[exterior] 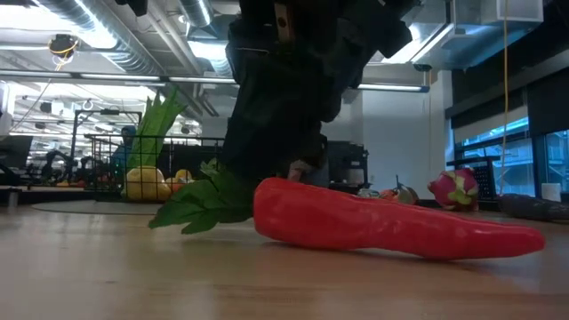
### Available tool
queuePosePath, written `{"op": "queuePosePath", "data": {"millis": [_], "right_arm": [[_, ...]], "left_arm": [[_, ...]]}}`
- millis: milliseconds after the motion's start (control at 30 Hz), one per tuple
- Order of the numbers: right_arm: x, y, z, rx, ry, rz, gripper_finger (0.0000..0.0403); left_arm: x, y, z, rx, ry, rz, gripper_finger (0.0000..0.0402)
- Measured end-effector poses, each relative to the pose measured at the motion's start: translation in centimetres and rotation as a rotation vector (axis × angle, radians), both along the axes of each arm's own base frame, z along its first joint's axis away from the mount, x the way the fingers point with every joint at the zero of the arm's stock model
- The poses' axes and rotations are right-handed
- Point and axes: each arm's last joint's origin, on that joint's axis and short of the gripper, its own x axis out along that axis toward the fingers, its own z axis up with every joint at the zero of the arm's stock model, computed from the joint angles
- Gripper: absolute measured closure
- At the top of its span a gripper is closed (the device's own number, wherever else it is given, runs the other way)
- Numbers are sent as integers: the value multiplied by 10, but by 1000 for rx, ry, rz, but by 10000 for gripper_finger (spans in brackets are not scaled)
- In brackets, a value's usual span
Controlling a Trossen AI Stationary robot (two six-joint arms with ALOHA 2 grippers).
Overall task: Build produce basket
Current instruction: Put the orange carrot into the wire basket
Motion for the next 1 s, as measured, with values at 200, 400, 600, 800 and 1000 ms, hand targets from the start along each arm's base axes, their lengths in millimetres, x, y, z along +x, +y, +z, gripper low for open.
{"op": "queuePosePath", "data": {"millis": [200,400,600,800,1000], "right_arm": [[2,1,-12,-2,13,-1,292],[5,-1,-24,-6,37,-5,292],[5,-2,-29,-14,44,6,292],[6,-2,-35,-28,48,10,309],[6,-5,-35,-28,51,7,391]], "left_arm": [[0,0,0,0,0,1,307],[0,0,0,0,0,1,307],[0,0,0,1,0,1,307],[0,0,0,1,-1,2,307],[0,0,0,1,0,1,307]]}}
